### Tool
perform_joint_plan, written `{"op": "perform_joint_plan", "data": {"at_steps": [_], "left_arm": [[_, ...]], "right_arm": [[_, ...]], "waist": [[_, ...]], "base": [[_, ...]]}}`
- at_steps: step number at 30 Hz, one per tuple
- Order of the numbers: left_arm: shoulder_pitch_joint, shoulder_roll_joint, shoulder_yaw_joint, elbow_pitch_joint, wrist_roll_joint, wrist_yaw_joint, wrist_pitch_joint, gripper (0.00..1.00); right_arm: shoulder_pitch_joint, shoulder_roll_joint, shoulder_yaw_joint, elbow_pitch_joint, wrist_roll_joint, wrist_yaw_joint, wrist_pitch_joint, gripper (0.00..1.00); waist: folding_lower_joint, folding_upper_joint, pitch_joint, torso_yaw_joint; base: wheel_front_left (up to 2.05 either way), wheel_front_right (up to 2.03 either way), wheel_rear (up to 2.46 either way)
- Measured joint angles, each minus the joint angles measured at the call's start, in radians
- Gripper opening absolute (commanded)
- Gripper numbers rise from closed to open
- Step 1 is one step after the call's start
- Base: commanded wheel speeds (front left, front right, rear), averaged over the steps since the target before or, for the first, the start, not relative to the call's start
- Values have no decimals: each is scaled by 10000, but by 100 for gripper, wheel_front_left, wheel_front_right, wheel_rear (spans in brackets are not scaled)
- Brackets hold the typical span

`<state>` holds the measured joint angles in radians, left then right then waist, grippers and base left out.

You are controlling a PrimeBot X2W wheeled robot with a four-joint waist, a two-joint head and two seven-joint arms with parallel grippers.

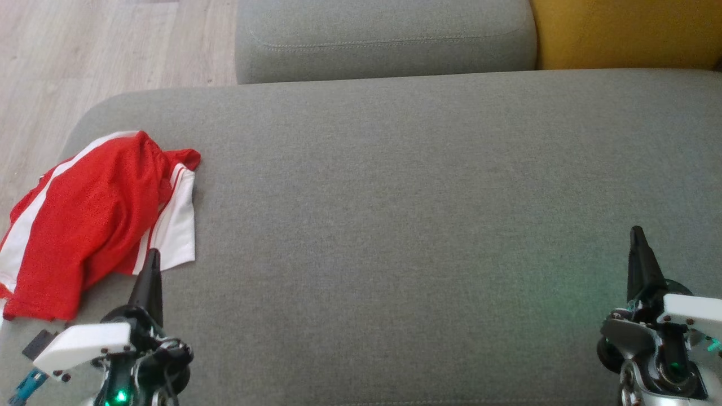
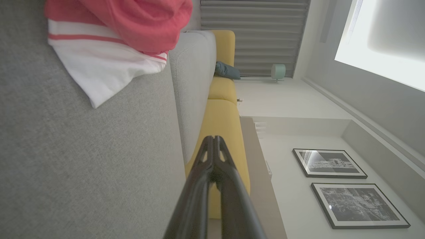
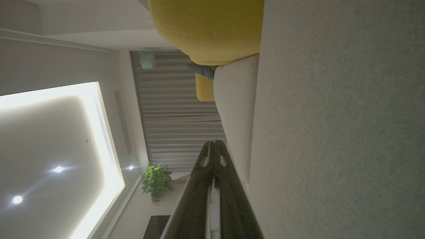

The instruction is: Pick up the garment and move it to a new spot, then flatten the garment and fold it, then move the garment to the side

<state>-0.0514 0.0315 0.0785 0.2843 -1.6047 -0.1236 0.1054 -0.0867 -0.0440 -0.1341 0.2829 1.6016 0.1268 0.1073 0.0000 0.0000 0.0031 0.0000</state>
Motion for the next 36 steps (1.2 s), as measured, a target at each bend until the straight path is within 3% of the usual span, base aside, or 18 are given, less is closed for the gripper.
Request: {"op": "perform_joint_plan", "data": {"at_steps": [31,32,36], "left_arm": [[0,0,0,0,0,0,0,0],[6,-12,-4,38,0,8,-4,100],[410,-109,-35,656,0,21,-13,100]], "right_arm": [[0,0,0,0,0,0,0,0],[1,4,2,36,0,0,-2,100],[259,44,13,675,0,-4,-4,100]], "waist": [[0,0,0,0],[0,0,0,0],[0,0,2,0]], "base": [[0,0,0],[0,0,0],[0,0,0]]}}
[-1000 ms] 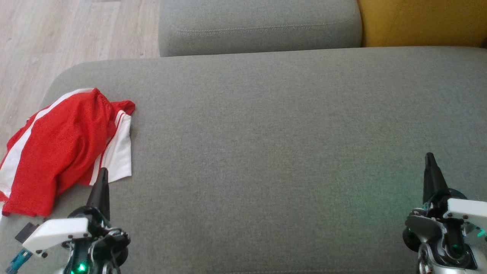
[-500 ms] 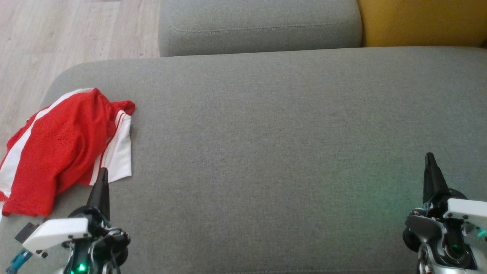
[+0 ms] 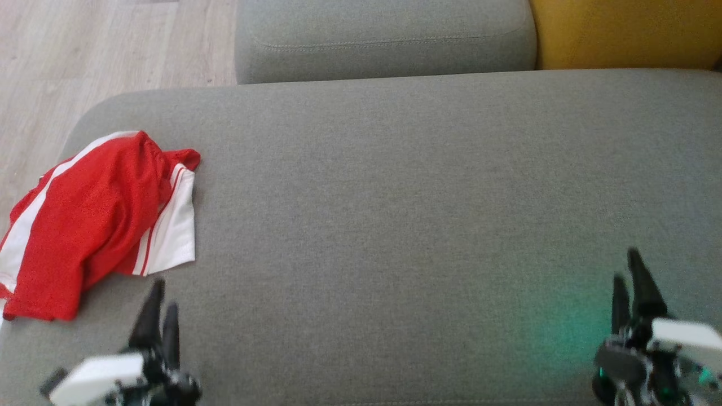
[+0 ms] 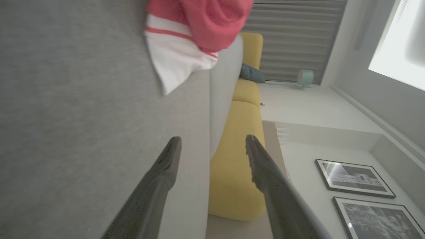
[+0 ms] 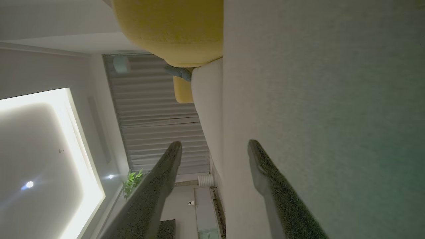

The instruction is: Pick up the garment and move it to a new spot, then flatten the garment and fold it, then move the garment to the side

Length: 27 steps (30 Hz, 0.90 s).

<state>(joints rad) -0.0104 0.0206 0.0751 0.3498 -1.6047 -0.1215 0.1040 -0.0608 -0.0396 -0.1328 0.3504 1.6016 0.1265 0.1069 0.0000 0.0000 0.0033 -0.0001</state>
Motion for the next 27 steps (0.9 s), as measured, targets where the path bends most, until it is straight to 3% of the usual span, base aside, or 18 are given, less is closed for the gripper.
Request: {"op": "perform_joint_plan", "data": {"at_steps": [16,27], "left_arm": [[360,-42,23,422,700,25,-355,100],[31,-36,36,374,2151,25,-669,100]], "right_arm": [[382,-10,270,387,-637,-35,-303,100],[69,-25,556,353,-2010,-35,-667,100]], "waist": [[0,0,71,-9],[0,0,135,-13]], "base": [[0,0,0],[0,0,0]]}}
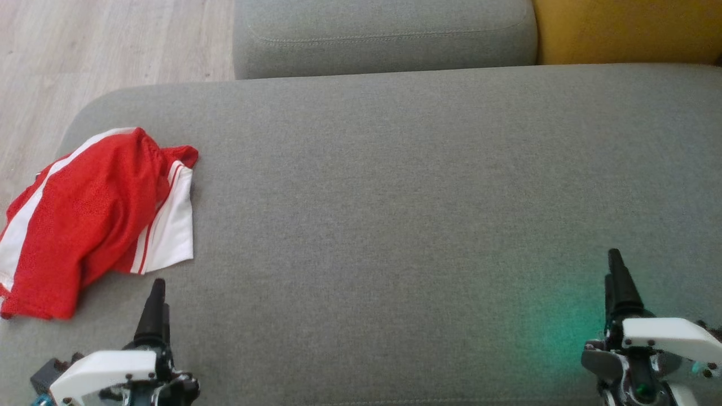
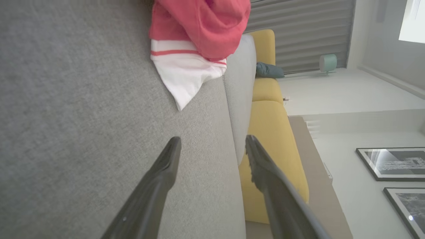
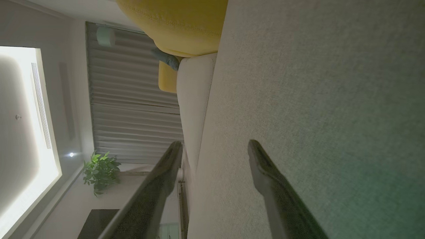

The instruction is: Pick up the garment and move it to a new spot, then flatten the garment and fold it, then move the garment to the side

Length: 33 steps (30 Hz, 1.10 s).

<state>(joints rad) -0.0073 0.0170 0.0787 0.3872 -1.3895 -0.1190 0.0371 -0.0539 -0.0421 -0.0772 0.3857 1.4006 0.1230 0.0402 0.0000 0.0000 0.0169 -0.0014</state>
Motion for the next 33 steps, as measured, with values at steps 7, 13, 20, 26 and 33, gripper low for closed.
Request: {"op": "perform_joint_plan", "data": {"at_steps": [7,13,20,26,33], "left_arm": [[-13,2,-52,-58,1131,59,-217,100],[-17,6,-330,-107,2205,224,-391,100],[-138,12,-554,-36,3398,408,-581,100],[-230,21,-692,4,4284,589,-754,100],[-280,75,-999,2,5279,803,-932,100]], "right_arm": [[-169,-25,215,165,-988,0,-203,100],[-256,-33,416,257,-1918,0,-378,100],[-449,-44,594,405,-2945,0,-591,100],[-515,-54,794,685,-3795,0,-719,100],[-835,-65,1005,915,-4738,0,-947,100]], "waist": [[0,0,0,-12],[0,0,37,-18],[0,0,38,-20],[0,0,43,-31],[0,0,101,-42]], "base": [[0,0,0],[0,0,0],[0,0,0],[0,0,0],[0,0,0]]}}
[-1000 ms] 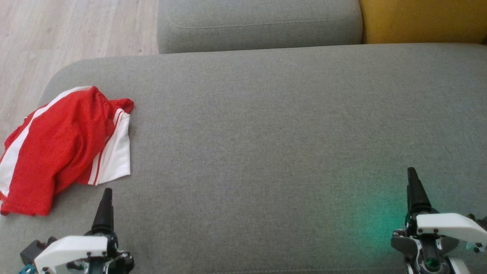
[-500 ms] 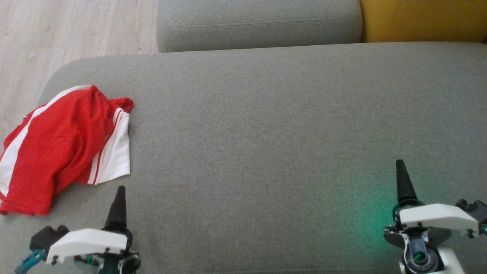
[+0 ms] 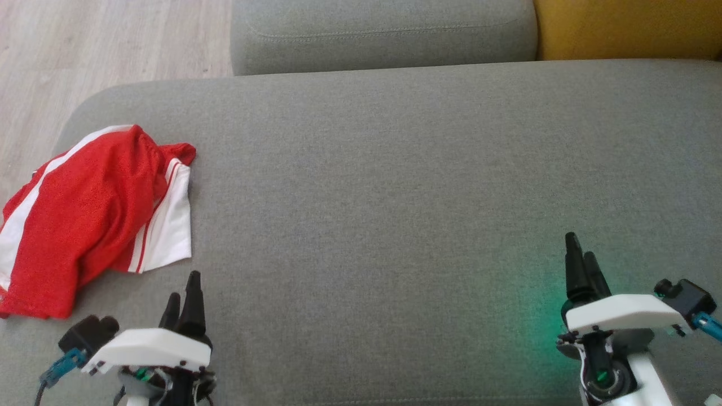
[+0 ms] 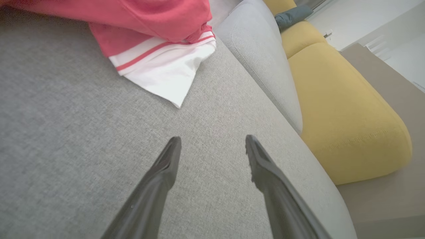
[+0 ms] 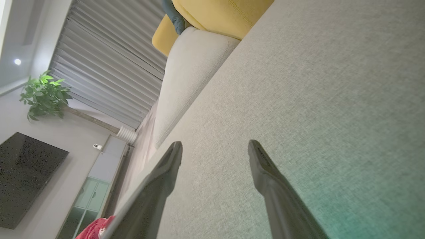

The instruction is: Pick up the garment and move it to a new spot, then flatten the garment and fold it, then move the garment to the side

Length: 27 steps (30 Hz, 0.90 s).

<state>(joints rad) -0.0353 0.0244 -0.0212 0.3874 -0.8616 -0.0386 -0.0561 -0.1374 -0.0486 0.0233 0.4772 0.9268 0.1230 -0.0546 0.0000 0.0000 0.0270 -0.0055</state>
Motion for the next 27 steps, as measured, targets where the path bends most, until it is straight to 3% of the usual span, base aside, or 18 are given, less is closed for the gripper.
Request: {"op": "perform_joint_plan", "data": {"at_steps": [14,27], "left_arm": [[-218,180,-418,-42,1795,650,-418,100],[-327,257,-686,42,3101,941,-709,100]], "right_arm": [[-417,-35,313,600,-1852,0,-360,100],[-785,-36,311,1062,-3582,0,-734,100]], "waist": [[0,0,51,-61],[0,0,54,-72]], "base": [[0,0,0],[0,0,0]]}}
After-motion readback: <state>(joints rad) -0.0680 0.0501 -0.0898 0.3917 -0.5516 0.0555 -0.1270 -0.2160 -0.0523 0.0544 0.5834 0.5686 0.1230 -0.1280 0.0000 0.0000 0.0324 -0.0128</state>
